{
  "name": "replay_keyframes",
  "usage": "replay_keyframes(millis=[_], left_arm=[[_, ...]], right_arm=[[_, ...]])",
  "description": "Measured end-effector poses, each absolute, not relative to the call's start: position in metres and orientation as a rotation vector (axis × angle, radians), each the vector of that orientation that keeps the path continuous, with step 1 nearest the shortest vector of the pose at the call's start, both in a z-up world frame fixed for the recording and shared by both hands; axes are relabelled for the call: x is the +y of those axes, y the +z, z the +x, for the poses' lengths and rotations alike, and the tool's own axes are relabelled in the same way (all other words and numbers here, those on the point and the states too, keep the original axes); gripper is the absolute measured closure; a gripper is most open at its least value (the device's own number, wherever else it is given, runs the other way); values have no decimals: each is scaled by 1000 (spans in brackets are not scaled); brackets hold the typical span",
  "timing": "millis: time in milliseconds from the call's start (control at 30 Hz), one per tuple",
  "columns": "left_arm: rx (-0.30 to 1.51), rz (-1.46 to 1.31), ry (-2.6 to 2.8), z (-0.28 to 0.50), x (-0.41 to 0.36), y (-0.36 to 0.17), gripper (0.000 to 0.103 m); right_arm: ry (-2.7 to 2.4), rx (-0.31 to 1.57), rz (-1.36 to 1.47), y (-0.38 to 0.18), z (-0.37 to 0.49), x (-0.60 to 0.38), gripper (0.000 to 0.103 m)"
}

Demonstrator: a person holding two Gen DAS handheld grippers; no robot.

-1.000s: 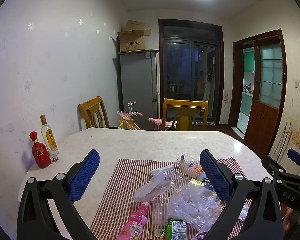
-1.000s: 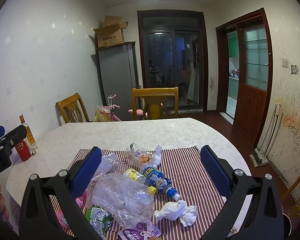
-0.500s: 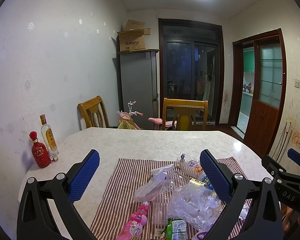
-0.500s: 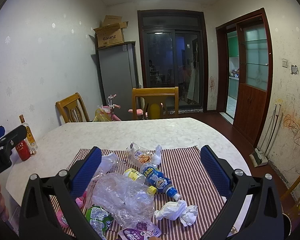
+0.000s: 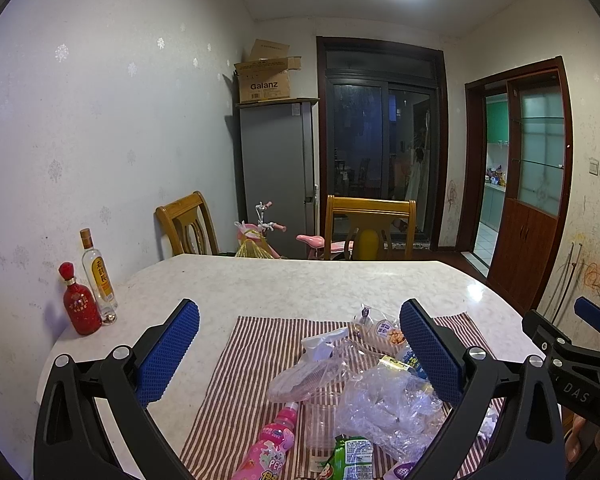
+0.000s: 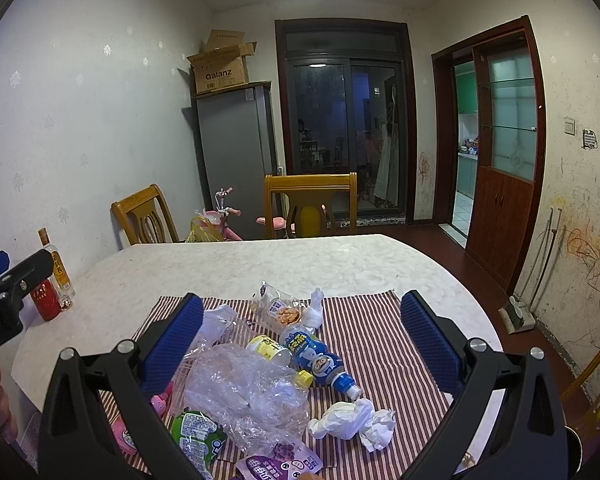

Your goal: Collect trash

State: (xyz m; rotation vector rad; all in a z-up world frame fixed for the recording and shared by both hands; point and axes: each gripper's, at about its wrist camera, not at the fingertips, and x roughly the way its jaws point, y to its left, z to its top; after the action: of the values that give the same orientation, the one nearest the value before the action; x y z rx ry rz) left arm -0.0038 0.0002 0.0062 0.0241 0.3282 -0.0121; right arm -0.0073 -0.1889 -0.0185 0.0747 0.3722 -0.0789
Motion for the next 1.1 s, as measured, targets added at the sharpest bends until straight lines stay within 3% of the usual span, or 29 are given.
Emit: replay_keyframes(millis=[667,1100], left_arm=[[354,36,-17,1,0,-6,6],[465,23,-12,19,12,-30,6]], right_arm=[[-50,419,90,-28,-1,-195,4],[-57,496,114,-39,10,-231,4]])
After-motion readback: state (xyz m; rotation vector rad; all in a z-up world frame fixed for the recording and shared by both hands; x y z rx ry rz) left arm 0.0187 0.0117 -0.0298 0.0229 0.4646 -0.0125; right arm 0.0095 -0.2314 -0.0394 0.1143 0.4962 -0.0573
